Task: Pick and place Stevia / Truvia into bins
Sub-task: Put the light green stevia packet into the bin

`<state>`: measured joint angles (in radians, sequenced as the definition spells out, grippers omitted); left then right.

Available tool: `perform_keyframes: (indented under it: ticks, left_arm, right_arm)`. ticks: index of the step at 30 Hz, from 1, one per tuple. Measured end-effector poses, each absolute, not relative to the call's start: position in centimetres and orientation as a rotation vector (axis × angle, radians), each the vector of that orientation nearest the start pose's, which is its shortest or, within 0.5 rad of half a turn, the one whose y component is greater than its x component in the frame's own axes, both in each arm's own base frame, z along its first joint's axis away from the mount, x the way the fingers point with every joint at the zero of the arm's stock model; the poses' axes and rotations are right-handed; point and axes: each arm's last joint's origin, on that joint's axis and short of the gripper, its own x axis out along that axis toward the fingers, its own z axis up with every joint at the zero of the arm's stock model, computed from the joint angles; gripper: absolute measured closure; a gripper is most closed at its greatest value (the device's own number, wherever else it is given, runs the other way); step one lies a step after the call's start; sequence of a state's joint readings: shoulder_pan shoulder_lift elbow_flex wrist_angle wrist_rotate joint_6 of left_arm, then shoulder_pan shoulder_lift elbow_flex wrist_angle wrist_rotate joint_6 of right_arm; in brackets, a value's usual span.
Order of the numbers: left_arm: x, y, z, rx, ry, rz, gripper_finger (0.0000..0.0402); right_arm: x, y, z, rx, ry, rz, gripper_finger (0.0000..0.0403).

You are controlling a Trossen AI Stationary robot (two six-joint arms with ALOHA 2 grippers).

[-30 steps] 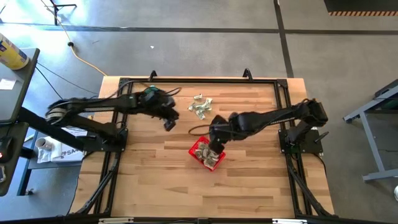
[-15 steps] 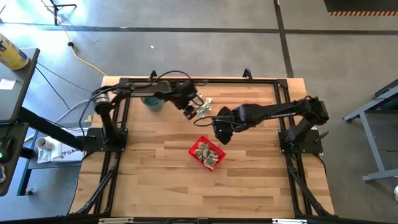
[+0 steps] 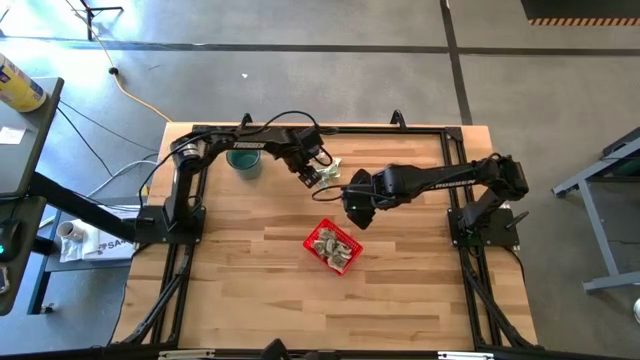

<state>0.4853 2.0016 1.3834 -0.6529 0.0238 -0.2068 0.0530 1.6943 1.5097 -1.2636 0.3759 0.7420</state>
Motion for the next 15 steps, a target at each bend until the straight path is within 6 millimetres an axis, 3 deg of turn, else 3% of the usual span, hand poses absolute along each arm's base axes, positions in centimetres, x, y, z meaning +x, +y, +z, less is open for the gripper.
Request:
perform_keyframes:
  ticks: [8, 15]
  left_arm:
    - [35.1, 18.4, 14.6, -0.491, 1.223, 0.540, 0.0207]
    - [35.0, 18.6, 14.5, -0.439, 1.234, 0.568, 0.0309]
  right_arm:
    - [31.6, -0.3, 28.6, 0.294, 1.233, -0.772, 0.0148]
    - [31.6, -1.4, 28.6, 0.278, 1.246, -0.770, 0.0148]
